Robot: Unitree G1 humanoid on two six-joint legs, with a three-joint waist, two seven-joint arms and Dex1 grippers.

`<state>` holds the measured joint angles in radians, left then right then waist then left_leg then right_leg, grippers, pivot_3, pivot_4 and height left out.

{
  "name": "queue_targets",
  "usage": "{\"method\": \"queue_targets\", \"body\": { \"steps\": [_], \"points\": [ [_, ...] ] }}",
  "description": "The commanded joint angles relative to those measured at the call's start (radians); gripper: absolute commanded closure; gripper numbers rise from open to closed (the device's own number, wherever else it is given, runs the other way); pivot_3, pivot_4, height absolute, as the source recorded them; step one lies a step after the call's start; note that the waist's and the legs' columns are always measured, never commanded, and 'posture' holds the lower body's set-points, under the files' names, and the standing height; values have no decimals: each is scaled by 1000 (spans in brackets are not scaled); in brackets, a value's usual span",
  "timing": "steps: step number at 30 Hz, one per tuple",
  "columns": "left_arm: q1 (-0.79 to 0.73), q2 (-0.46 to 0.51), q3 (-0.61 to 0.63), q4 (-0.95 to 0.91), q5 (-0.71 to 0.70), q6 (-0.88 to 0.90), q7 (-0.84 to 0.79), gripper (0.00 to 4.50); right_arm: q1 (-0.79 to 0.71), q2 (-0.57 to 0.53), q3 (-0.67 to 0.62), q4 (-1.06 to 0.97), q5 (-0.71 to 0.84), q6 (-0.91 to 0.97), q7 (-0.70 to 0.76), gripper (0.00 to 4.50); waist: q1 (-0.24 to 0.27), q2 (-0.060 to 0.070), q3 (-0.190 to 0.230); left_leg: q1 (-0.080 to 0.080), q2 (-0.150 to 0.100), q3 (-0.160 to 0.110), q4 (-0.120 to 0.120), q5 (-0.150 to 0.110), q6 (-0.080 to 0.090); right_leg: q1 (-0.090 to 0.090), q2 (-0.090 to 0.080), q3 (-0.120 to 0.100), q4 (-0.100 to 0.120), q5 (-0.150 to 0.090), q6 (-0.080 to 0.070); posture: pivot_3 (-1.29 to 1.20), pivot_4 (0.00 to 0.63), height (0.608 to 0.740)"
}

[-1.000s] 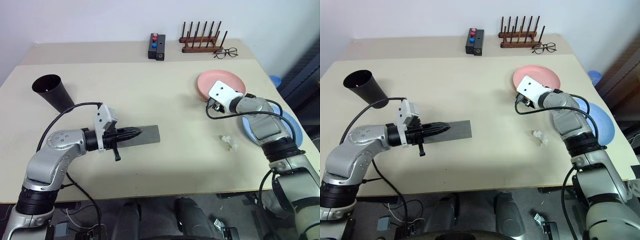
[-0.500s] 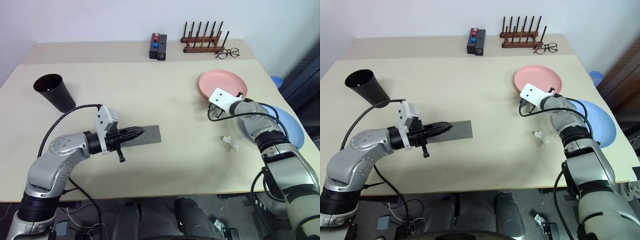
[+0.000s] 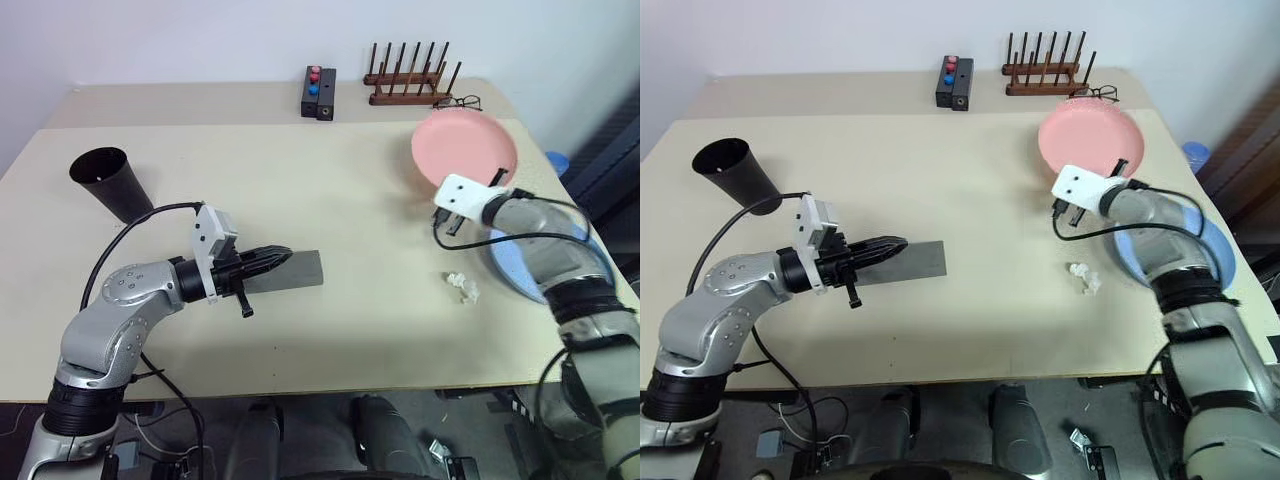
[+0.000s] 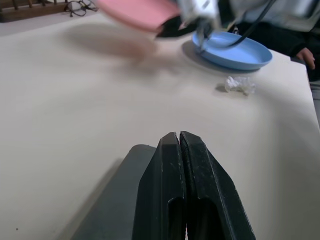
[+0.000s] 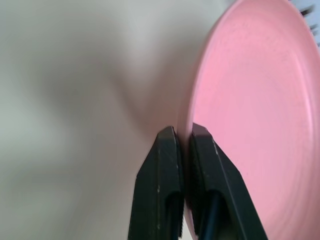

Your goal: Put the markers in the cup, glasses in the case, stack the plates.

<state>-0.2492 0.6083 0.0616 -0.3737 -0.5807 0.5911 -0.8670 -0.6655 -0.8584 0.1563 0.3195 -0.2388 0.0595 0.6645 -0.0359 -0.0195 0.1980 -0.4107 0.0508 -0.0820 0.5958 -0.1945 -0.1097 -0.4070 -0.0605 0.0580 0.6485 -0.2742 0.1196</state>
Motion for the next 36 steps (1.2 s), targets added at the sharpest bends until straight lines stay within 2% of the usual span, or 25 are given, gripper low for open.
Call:
{"method": "queue_targets", "body": {
  "steps": [1, 6, 9, 12, 17, 18, 19, 20, 21, 30, 36],
  "points": [
    [-8, -4, 7, 3, -17, -25, -16, 4500, 153, -122, -182, -308, 140, 170, 157, 4439, 4, 0, 0, 0, 0, 0, 0, 0, 0, 0, 0, 0, 0, 0, 0, 0, 150, 740],
    [-33, -8, -15, 36, -20, -32, -54, 4500, 483, -273, -411, -506, 183, 292, 275, 4439, 5, 0, 0, 1, 0, 0, 2, 0, 1, 2, 0, 0, 0, -2, -4, 0, 150, 740],
    [-65, -17, -33, 59, -26, -29, -83, 4500, 668, -283, -527, -568, 181, 330, 311, 4439, 0, 0, 0, 1, 0, 1, 4, 0, 0, 3, -1, 0, 0, -2, -5, 0, 150, 740],
    [-91, -32, -52, 75, -23, -42, -108, 4500, 770, -270, -558, -588, 164, 323, 304, 4439, -9, 0, -1, 1, 0, 1, 6, 0, 0, 4, -1, 0, 0, -2, -5, 0, 150, 740],
    [-123, -56, -86, 79, -13, -42, -114, 4500, 779, -233, -522, -592, 172, 343, 260, 4439, -9, 0, -1, 1, 0, 1, 7, 0, 1, 4, -1, 1, 0, -2, -5, 0, 150, 740],
    [-123, -59, -90, 74, -13, -40, -111, 4500, 774, -233, -515, -587, 168, 343, 254, 3788, -8, 0, -1, 1, 0, 1, 7, 0, 1, 4, -1, 1, 0, -2, -5, 0, 150, 740],
    [-123, -61, -92, 70, -13, -38, -109, 4500, 772, -234, -511, -583, 166, 341, 250, 3510, -8, 0, -1, 1, 0, 1, 7, 0, 1, 4, -1, 1, 0, -2, -5, 0, 150, 740],
    [-121, -63, -93, 67, -15, -36, -107, 4500, 769, -235, -509, -580, 164, 337, 245, 2881, -7, 0, -1, 1, 0, 1, 8, 0, 1, 4, -1, 1, 0, -1, -5, 0, 150, 740],
    [-114, -64, -93, 59, -17, -33, -104, 4500, 755, -234, -510, -577, 170, 331, 239, 2618, -7, 0, -1, 1, 0, 1, 8, 0, 1, 4, -1, 1, 0, -1, -5, 0, 150, 740],
    [-55, -57, -89, 4, -20, -26, -76, 4500, 672, -190, -505, -718, 422, 503, 340, 2618, -5, 0, -1, 1, 0, 1, 10, -1, 2, 5, -1, 1, 0, -1, -5, 0, 150, 740],
    [-71, -60, -89, -13, -28, -5, -48, 4500, 649, -86, -383, -766, 448, 585, 249, 2618, -3, 0, -1, 1, -1, 1, 13, -2, 3, 7, -1, 1, 0, -2, -5, 0, 150, 740]
  ]
}}
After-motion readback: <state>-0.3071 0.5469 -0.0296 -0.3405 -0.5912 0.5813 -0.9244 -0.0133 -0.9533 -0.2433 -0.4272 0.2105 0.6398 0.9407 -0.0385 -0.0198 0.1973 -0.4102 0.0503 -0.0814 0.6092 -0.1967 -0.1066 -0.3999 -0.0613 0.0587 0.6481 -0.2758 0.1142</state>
